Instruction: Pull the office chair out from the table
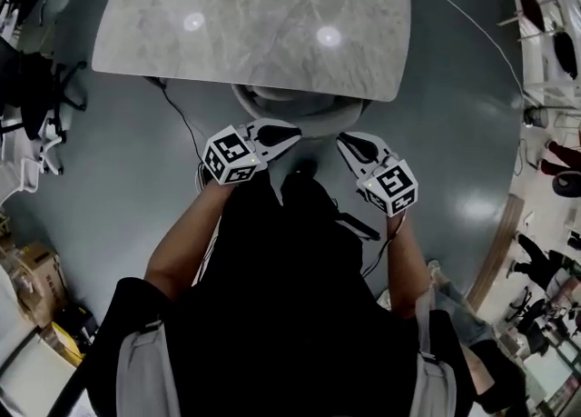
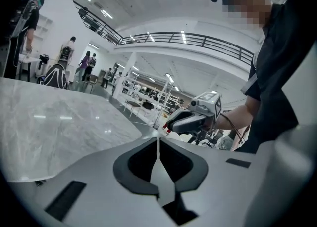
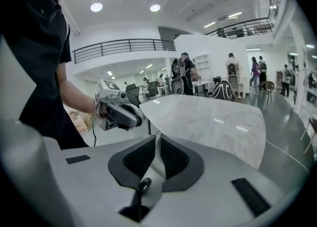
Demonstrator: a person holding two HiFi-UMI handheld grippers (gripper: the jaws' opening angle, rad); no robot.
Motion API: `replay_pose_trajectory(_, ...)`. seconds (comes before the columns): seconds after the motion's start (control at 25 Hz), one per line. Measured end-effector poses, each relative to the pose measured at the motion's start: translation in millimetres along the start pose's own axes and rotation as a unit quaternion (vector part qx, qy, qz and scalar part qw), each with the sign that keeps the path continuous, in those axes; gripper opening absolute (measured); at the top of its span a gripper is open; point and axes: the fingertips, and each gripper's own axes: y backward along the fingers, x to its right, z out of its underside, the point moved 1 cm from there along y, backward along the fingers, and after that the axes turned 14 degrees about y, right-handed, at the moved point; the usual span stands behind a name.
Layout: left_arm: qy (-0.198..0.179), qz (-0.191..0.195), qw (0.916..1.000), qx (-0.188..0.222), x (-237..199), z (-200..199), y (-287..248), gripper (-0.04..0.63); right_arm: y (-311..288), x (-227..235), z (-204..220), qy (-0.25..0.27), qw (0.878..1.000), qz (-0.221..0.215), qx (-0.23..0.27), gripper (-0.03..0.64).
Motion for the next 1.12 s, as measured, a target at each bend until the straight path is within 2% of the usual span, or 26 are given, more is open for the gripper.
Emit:
replay_pose_trajectory(0.12,-0.011,-0.024,0.9993,-0.025,-7,15,-5,0.014,-12,-3,3,0.053,0.998,-0.025,-0.032,0.037)
replay_pose_trajectory(0.2,-0.032,-0.043,0.9972,-0.053,-12,25,-9,0.014,-21,-11,6,0.087,0.994,-0.050,-0.051,0.111)
replay_pose_trajectory(0.32,-0.048,-0.064,0.9930,-0.088,-20,36,-14,0.027,-32,-19,16,0.122,0.987,-0.080,-0.074,0.142)
replay_pose_trajectory(0.44,-0.050,-0.072,0.9906,-0.105,-30,41,-22,0.078,-45,-18,31,0.163,0.977,-0.094,-0.104,0.159)
replay_pose_trajectory(0.52,-0.067,-0.080,0.9866,-0.125,-37,50,-28,0.107,-53,-20,45,0.200,0.965,-0.105,-0.130,0.173)
replay_pose_trajectory(0.64,-0.105,-0.093,0.9764,-0.164,-44,65,-39,0.135,-60,-20,65,0.235,0.951,-0.124,-0.159,0.187)
replay_pose_trajectory(0.8,-0.156,-0.117,0.9581,-0.210,-50,78,-54,0.135,-66,-16,83,0.256,0.941,-0.137,-0.175,0.198)
replay_pose_trajectory(1.0,-0.182,-0.127,0.9377,-0.267,-53,94,-76,0.150,-72,-17,104,0.285,0.926,-0.155,-0.194,0.196)
replay_pose_trajectory(1.12,-0.209,-0.145,0.9178,-0.305,-63,103,-79,0.153,-80,-14,110,0.317,0.911,-0.154,-0.212,0.196)
